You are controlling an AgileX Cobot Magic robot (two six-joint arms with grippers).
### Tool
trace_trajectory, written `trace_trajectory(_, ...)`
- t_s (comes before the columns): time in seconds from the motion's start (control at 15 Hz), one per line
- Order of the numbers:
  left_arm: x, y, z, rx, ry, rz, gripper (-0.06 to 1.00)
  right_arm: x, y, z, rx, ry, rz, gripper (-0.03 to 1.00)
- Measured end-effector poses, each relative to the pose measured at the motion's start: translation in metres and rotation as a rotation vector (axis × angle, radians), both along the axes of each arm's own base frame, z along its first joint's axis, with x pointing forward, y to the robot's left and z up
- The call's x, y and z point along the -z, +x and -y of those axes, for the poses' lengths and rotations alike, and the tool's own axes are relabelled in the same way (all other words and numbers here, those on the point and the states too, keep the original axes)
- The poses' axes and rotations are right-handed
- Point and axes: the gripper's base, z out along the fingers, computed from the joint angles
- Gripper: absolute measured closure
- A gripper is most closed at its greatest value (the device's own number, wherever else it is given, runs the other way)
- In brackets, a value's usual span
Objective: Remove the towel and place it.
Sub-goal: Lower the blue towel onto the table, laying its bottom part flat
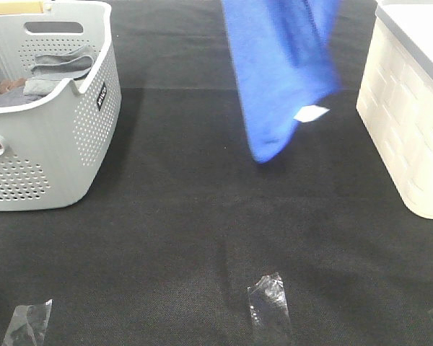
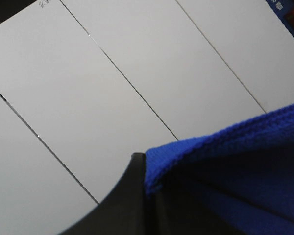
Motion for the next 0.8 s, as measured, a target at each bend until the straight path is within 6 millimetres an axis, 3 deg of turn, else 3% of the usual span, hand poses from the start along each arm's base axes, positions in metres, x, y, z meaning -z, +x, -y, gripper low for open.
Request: trace_trajectory(0.8,0.035,0.060,-0.018,0.093,0.002,0.197,0.94,0.011,0.047,-0.002,0.114,0.091,0.253,0.94)
